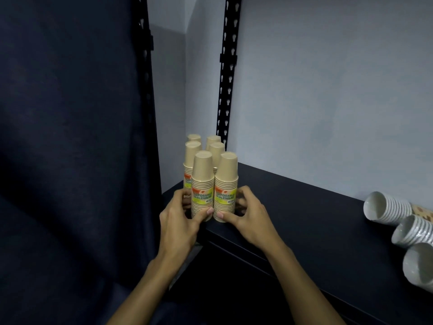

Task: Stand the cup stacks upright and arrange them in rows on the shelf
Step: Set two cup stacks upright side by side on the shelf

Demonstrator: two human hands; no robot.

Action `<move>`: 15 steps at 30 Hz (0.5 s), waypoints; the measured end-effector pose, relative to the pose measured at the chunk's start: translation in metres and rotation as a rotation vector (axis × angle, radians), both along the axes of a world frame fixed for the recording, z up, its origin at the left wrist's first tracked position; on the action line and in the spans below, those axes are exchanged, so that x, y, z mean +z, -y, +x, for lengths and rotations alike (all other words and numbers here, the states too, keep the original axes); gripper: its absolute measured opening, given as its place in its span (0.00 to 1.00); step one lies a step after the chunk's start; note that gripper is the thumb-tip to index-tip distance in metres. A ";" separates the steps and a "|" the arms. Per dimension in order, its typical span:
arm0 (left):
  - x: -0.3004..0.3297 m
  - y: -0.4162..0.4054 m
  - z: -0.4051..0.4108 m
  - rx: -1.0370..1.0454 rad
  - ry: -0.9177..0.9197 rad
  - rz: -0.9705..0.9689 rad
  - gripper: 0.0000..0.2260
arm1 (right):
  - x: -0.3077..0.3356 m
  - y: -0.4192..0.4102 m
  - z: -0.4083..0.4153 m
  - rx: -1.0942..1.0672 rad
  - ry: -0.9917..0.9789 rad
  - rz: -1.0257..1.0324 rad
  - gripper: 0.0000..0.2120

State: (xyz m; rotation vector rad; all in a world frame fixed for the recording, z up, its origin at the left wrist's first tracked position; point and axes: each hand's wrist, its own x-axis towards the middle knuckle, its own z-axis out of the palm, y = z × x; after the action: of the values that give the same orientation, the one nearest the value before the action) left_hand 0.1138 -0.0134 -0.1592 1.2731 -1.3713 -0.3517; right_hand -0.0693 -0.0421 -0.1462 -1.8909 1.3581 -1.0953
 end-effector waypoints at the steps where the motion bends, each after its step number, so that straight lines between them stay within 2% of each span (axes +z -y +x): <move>1: -0.001 0.001 0.000 0.001 0.001 -0.007 0.25 | 0.000 -0.001 0.000 0.001 0.003 -0.007 0.22; 10: -0.009 0.009 0.008 0.051 0.139 0.007 0.22 | -0.001 -0.001 0.002 -0.008 -0.046 -0.011 0.24; 15: -0.009 0.008 0.007 0.000 0.057 0.011 0.21 | -0.001 -0.003 0.003 -0.012 -0.073 -0.004 0.26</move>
State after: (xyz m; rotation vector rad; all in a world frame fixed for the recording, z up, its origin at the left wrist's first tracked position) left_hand 0.1210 -0.0216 -0.1683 1.3005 -1.4191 -0.3256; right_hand -0.0658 -0.0393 -0.1473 -1.9446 1.4103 -1.0446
